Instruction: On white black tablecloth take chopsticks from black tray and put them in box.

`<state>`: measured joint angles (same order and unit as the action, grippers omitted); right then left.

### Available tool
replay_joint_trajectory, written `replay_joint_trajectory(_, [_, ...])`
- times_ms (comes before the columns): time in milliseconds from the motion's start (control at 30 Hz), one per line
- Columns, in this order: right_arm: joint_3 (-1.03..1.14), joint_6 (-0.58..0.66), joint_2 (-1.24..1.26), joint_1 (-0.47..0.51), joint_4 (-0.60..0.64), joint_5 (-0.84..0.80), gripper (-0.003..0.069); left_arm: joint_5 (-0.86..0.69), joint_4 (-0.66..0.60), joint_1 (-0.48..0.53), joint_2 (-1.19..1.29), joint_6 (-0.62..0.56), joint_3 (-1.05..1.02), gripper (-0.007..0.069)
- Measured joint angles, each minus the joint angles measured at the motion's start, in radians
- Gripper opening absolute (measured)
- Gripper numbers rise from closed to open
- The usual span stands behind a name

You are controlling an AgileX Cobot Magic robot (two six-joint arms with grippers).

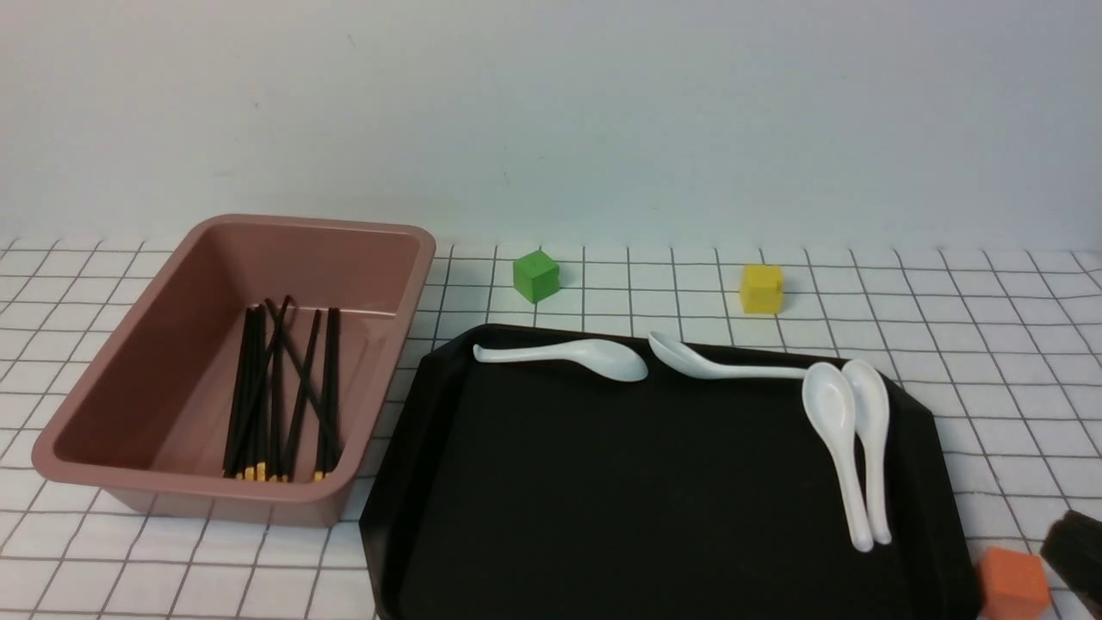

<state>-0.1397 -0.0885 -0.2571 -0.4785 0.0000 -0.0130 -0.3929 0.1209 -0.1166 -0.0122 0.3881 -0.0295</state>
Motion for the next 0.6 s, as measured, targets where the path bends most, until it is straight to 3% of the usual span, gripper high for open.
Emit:
replay_joint_trajectory(200, [0.123,0.002,0.155,0.218,-0.02,-0.128,0.0047,0.0,0.0,0.0,0.0,0.0,0.0,0.0238])
replay_joint_trajectory(400, [0.164,-0.001,0.254,0.339,-0.02,-0.316,0.0055,0.0,0.0,0.0,0.0,0.0,0.0,0.0238])
replay_joint_trajectory(600, [0.159,-0.001,0.267,0.409,-0.02,-0.349,0.0066,0.0,0.0,0.0,0.0,0.0,0.0,0.0238])
